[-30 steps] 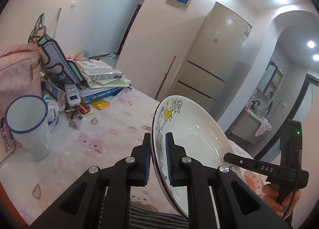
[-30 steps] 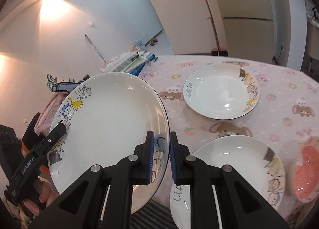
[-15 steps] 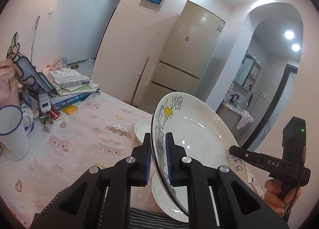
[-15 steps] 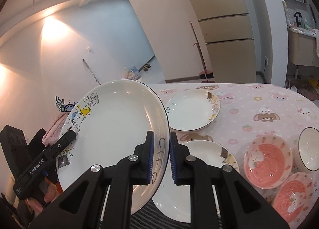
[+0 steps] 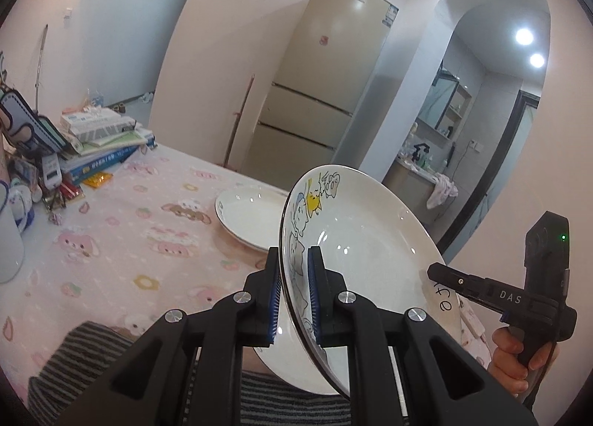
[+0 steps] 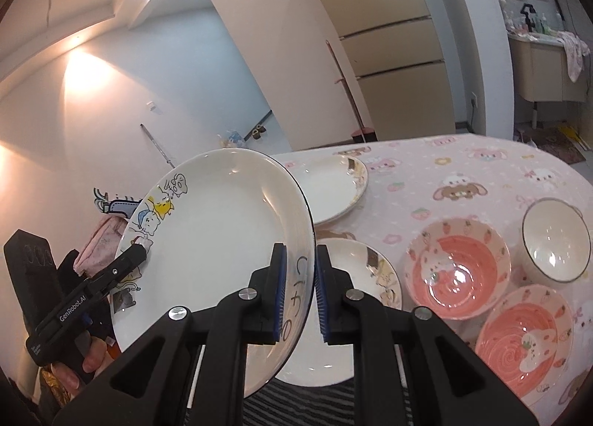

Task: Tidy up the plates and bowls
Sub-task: 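Lift the plate with both grippers and carry it over another white plate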

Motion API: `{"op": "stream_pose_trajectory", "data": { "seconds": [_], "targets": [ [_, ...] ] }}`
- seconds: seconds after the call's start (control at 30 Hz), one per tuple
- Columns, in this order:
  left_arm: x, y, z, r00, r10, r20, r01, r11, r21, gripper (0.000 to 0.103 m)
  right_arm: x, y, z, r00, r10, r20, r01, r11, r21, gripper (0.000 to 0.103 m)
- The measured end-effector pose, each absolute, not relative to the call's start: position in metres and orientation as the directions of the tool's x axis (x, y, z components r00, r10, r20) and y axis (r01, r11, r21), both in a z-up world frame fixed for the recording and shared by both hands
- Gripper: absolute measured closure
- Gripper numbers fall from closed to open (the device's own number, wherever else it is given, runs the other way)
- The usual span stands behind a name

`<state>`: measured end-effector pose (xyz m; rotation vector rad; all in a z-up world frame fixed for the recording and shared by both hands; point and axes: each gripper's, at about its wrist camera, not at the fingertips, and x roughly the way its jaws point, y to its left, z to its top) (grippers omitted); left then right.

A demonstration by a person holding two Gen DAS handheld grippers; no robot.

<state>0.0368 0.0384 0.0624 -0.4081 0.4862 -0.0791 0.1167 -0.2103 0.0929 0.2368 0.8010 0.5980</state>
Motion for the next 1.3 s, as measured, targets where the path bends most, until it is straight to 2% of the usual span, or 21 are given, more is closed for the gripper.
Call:
{"op": "stream_pose_trajectory", "data": {
  "seconds": [0.4, 1.3],
  "targets": [
    [0.056, 0.034, 0.010, 0.814, -0.189, -0.550, -0.065, 0.911, -0.408, 0.090, 0.126, -0.219, 0.051, 0.505, 0.551, -0.664, -0.359, 0.834, 0.419, 0.088],
    [0.076, 0.032, -0.034, 0.736, -0.168, -0.655, -0.119, 0.921, -0.370, 0.089, 0.131, -0.204, 0.009, 0.436, 0.413, -0.799, -0.294, 0.905, 0.308, 0.088]
  ]
}}
